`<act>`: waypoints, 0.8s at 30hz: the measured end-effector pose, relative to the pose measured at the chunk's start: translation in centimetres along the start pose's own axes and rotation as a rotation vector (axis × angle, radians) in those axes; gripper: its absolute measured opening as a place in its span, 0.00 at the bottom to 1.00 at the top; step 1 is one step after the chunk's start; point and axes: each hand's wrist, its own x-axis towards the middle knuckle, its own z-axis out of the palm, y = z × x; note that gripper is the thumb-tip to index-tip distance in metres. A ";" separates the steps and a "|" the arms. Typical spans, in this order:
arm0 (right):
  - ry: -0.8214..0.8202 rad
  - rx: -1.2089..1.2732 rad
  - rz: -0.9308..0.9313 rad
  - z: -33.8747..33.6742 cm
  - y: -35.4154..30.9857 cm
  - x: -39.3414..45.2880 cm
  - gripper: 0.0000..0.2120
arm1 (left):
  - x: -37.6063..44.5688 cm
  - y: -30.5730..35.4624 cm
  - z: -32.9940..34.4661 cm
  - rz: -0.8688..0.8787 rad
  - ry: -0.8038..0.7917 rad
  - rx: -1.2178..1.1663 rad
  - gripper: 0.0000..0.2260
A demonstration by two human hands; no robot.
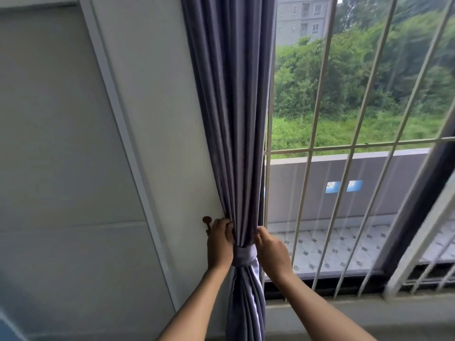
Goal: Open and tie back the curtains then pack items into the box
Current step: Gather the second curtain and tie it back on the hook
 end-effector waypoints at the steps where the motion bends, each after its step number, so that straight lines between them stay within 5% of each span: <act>1: -0.014 0.004 0.017 0.2 0.3 -0.4 0.04 | -0.4 -0.2 0.0 -0.001 0.009 -0.010 0.07; 4: -0.161 0.006 0.085 1.2 1.5 -2.2 0.06 | -1.8 -0.2 -0.2 0.023 0.055 -0.086 0.05; 9: -0.362 -0.097 0.259 3.3 4.1 -5.3 0.11 | -6.1 -2.8 1.0 -0.215 0.059 -0.121 0.09; 13: -0.518 -0.167 0.280 4.8 5.1 -5.2 0.12 | -7.5 -5.2 1.8 -0.426 -0.093 0.097 0.10; 16: -0.637 -0.243 0.260 6.4 5.2 -5.2 0.11 | -7.8 -7.2 2.8 -0.554 -0.319 0.284 0.19; 19: -0.629 -0.294 0.238 7.9 5.1 -5.2 0.09 | -7.3 -8.7 4.4 -0.575 -0.419 0.246 0.22; 24: -0.588 -0.273 0.162 8.7 5.6 -6.8 0.10 | -6.5 -8.8 5.0 -0.554 -0.449 0.232 0.10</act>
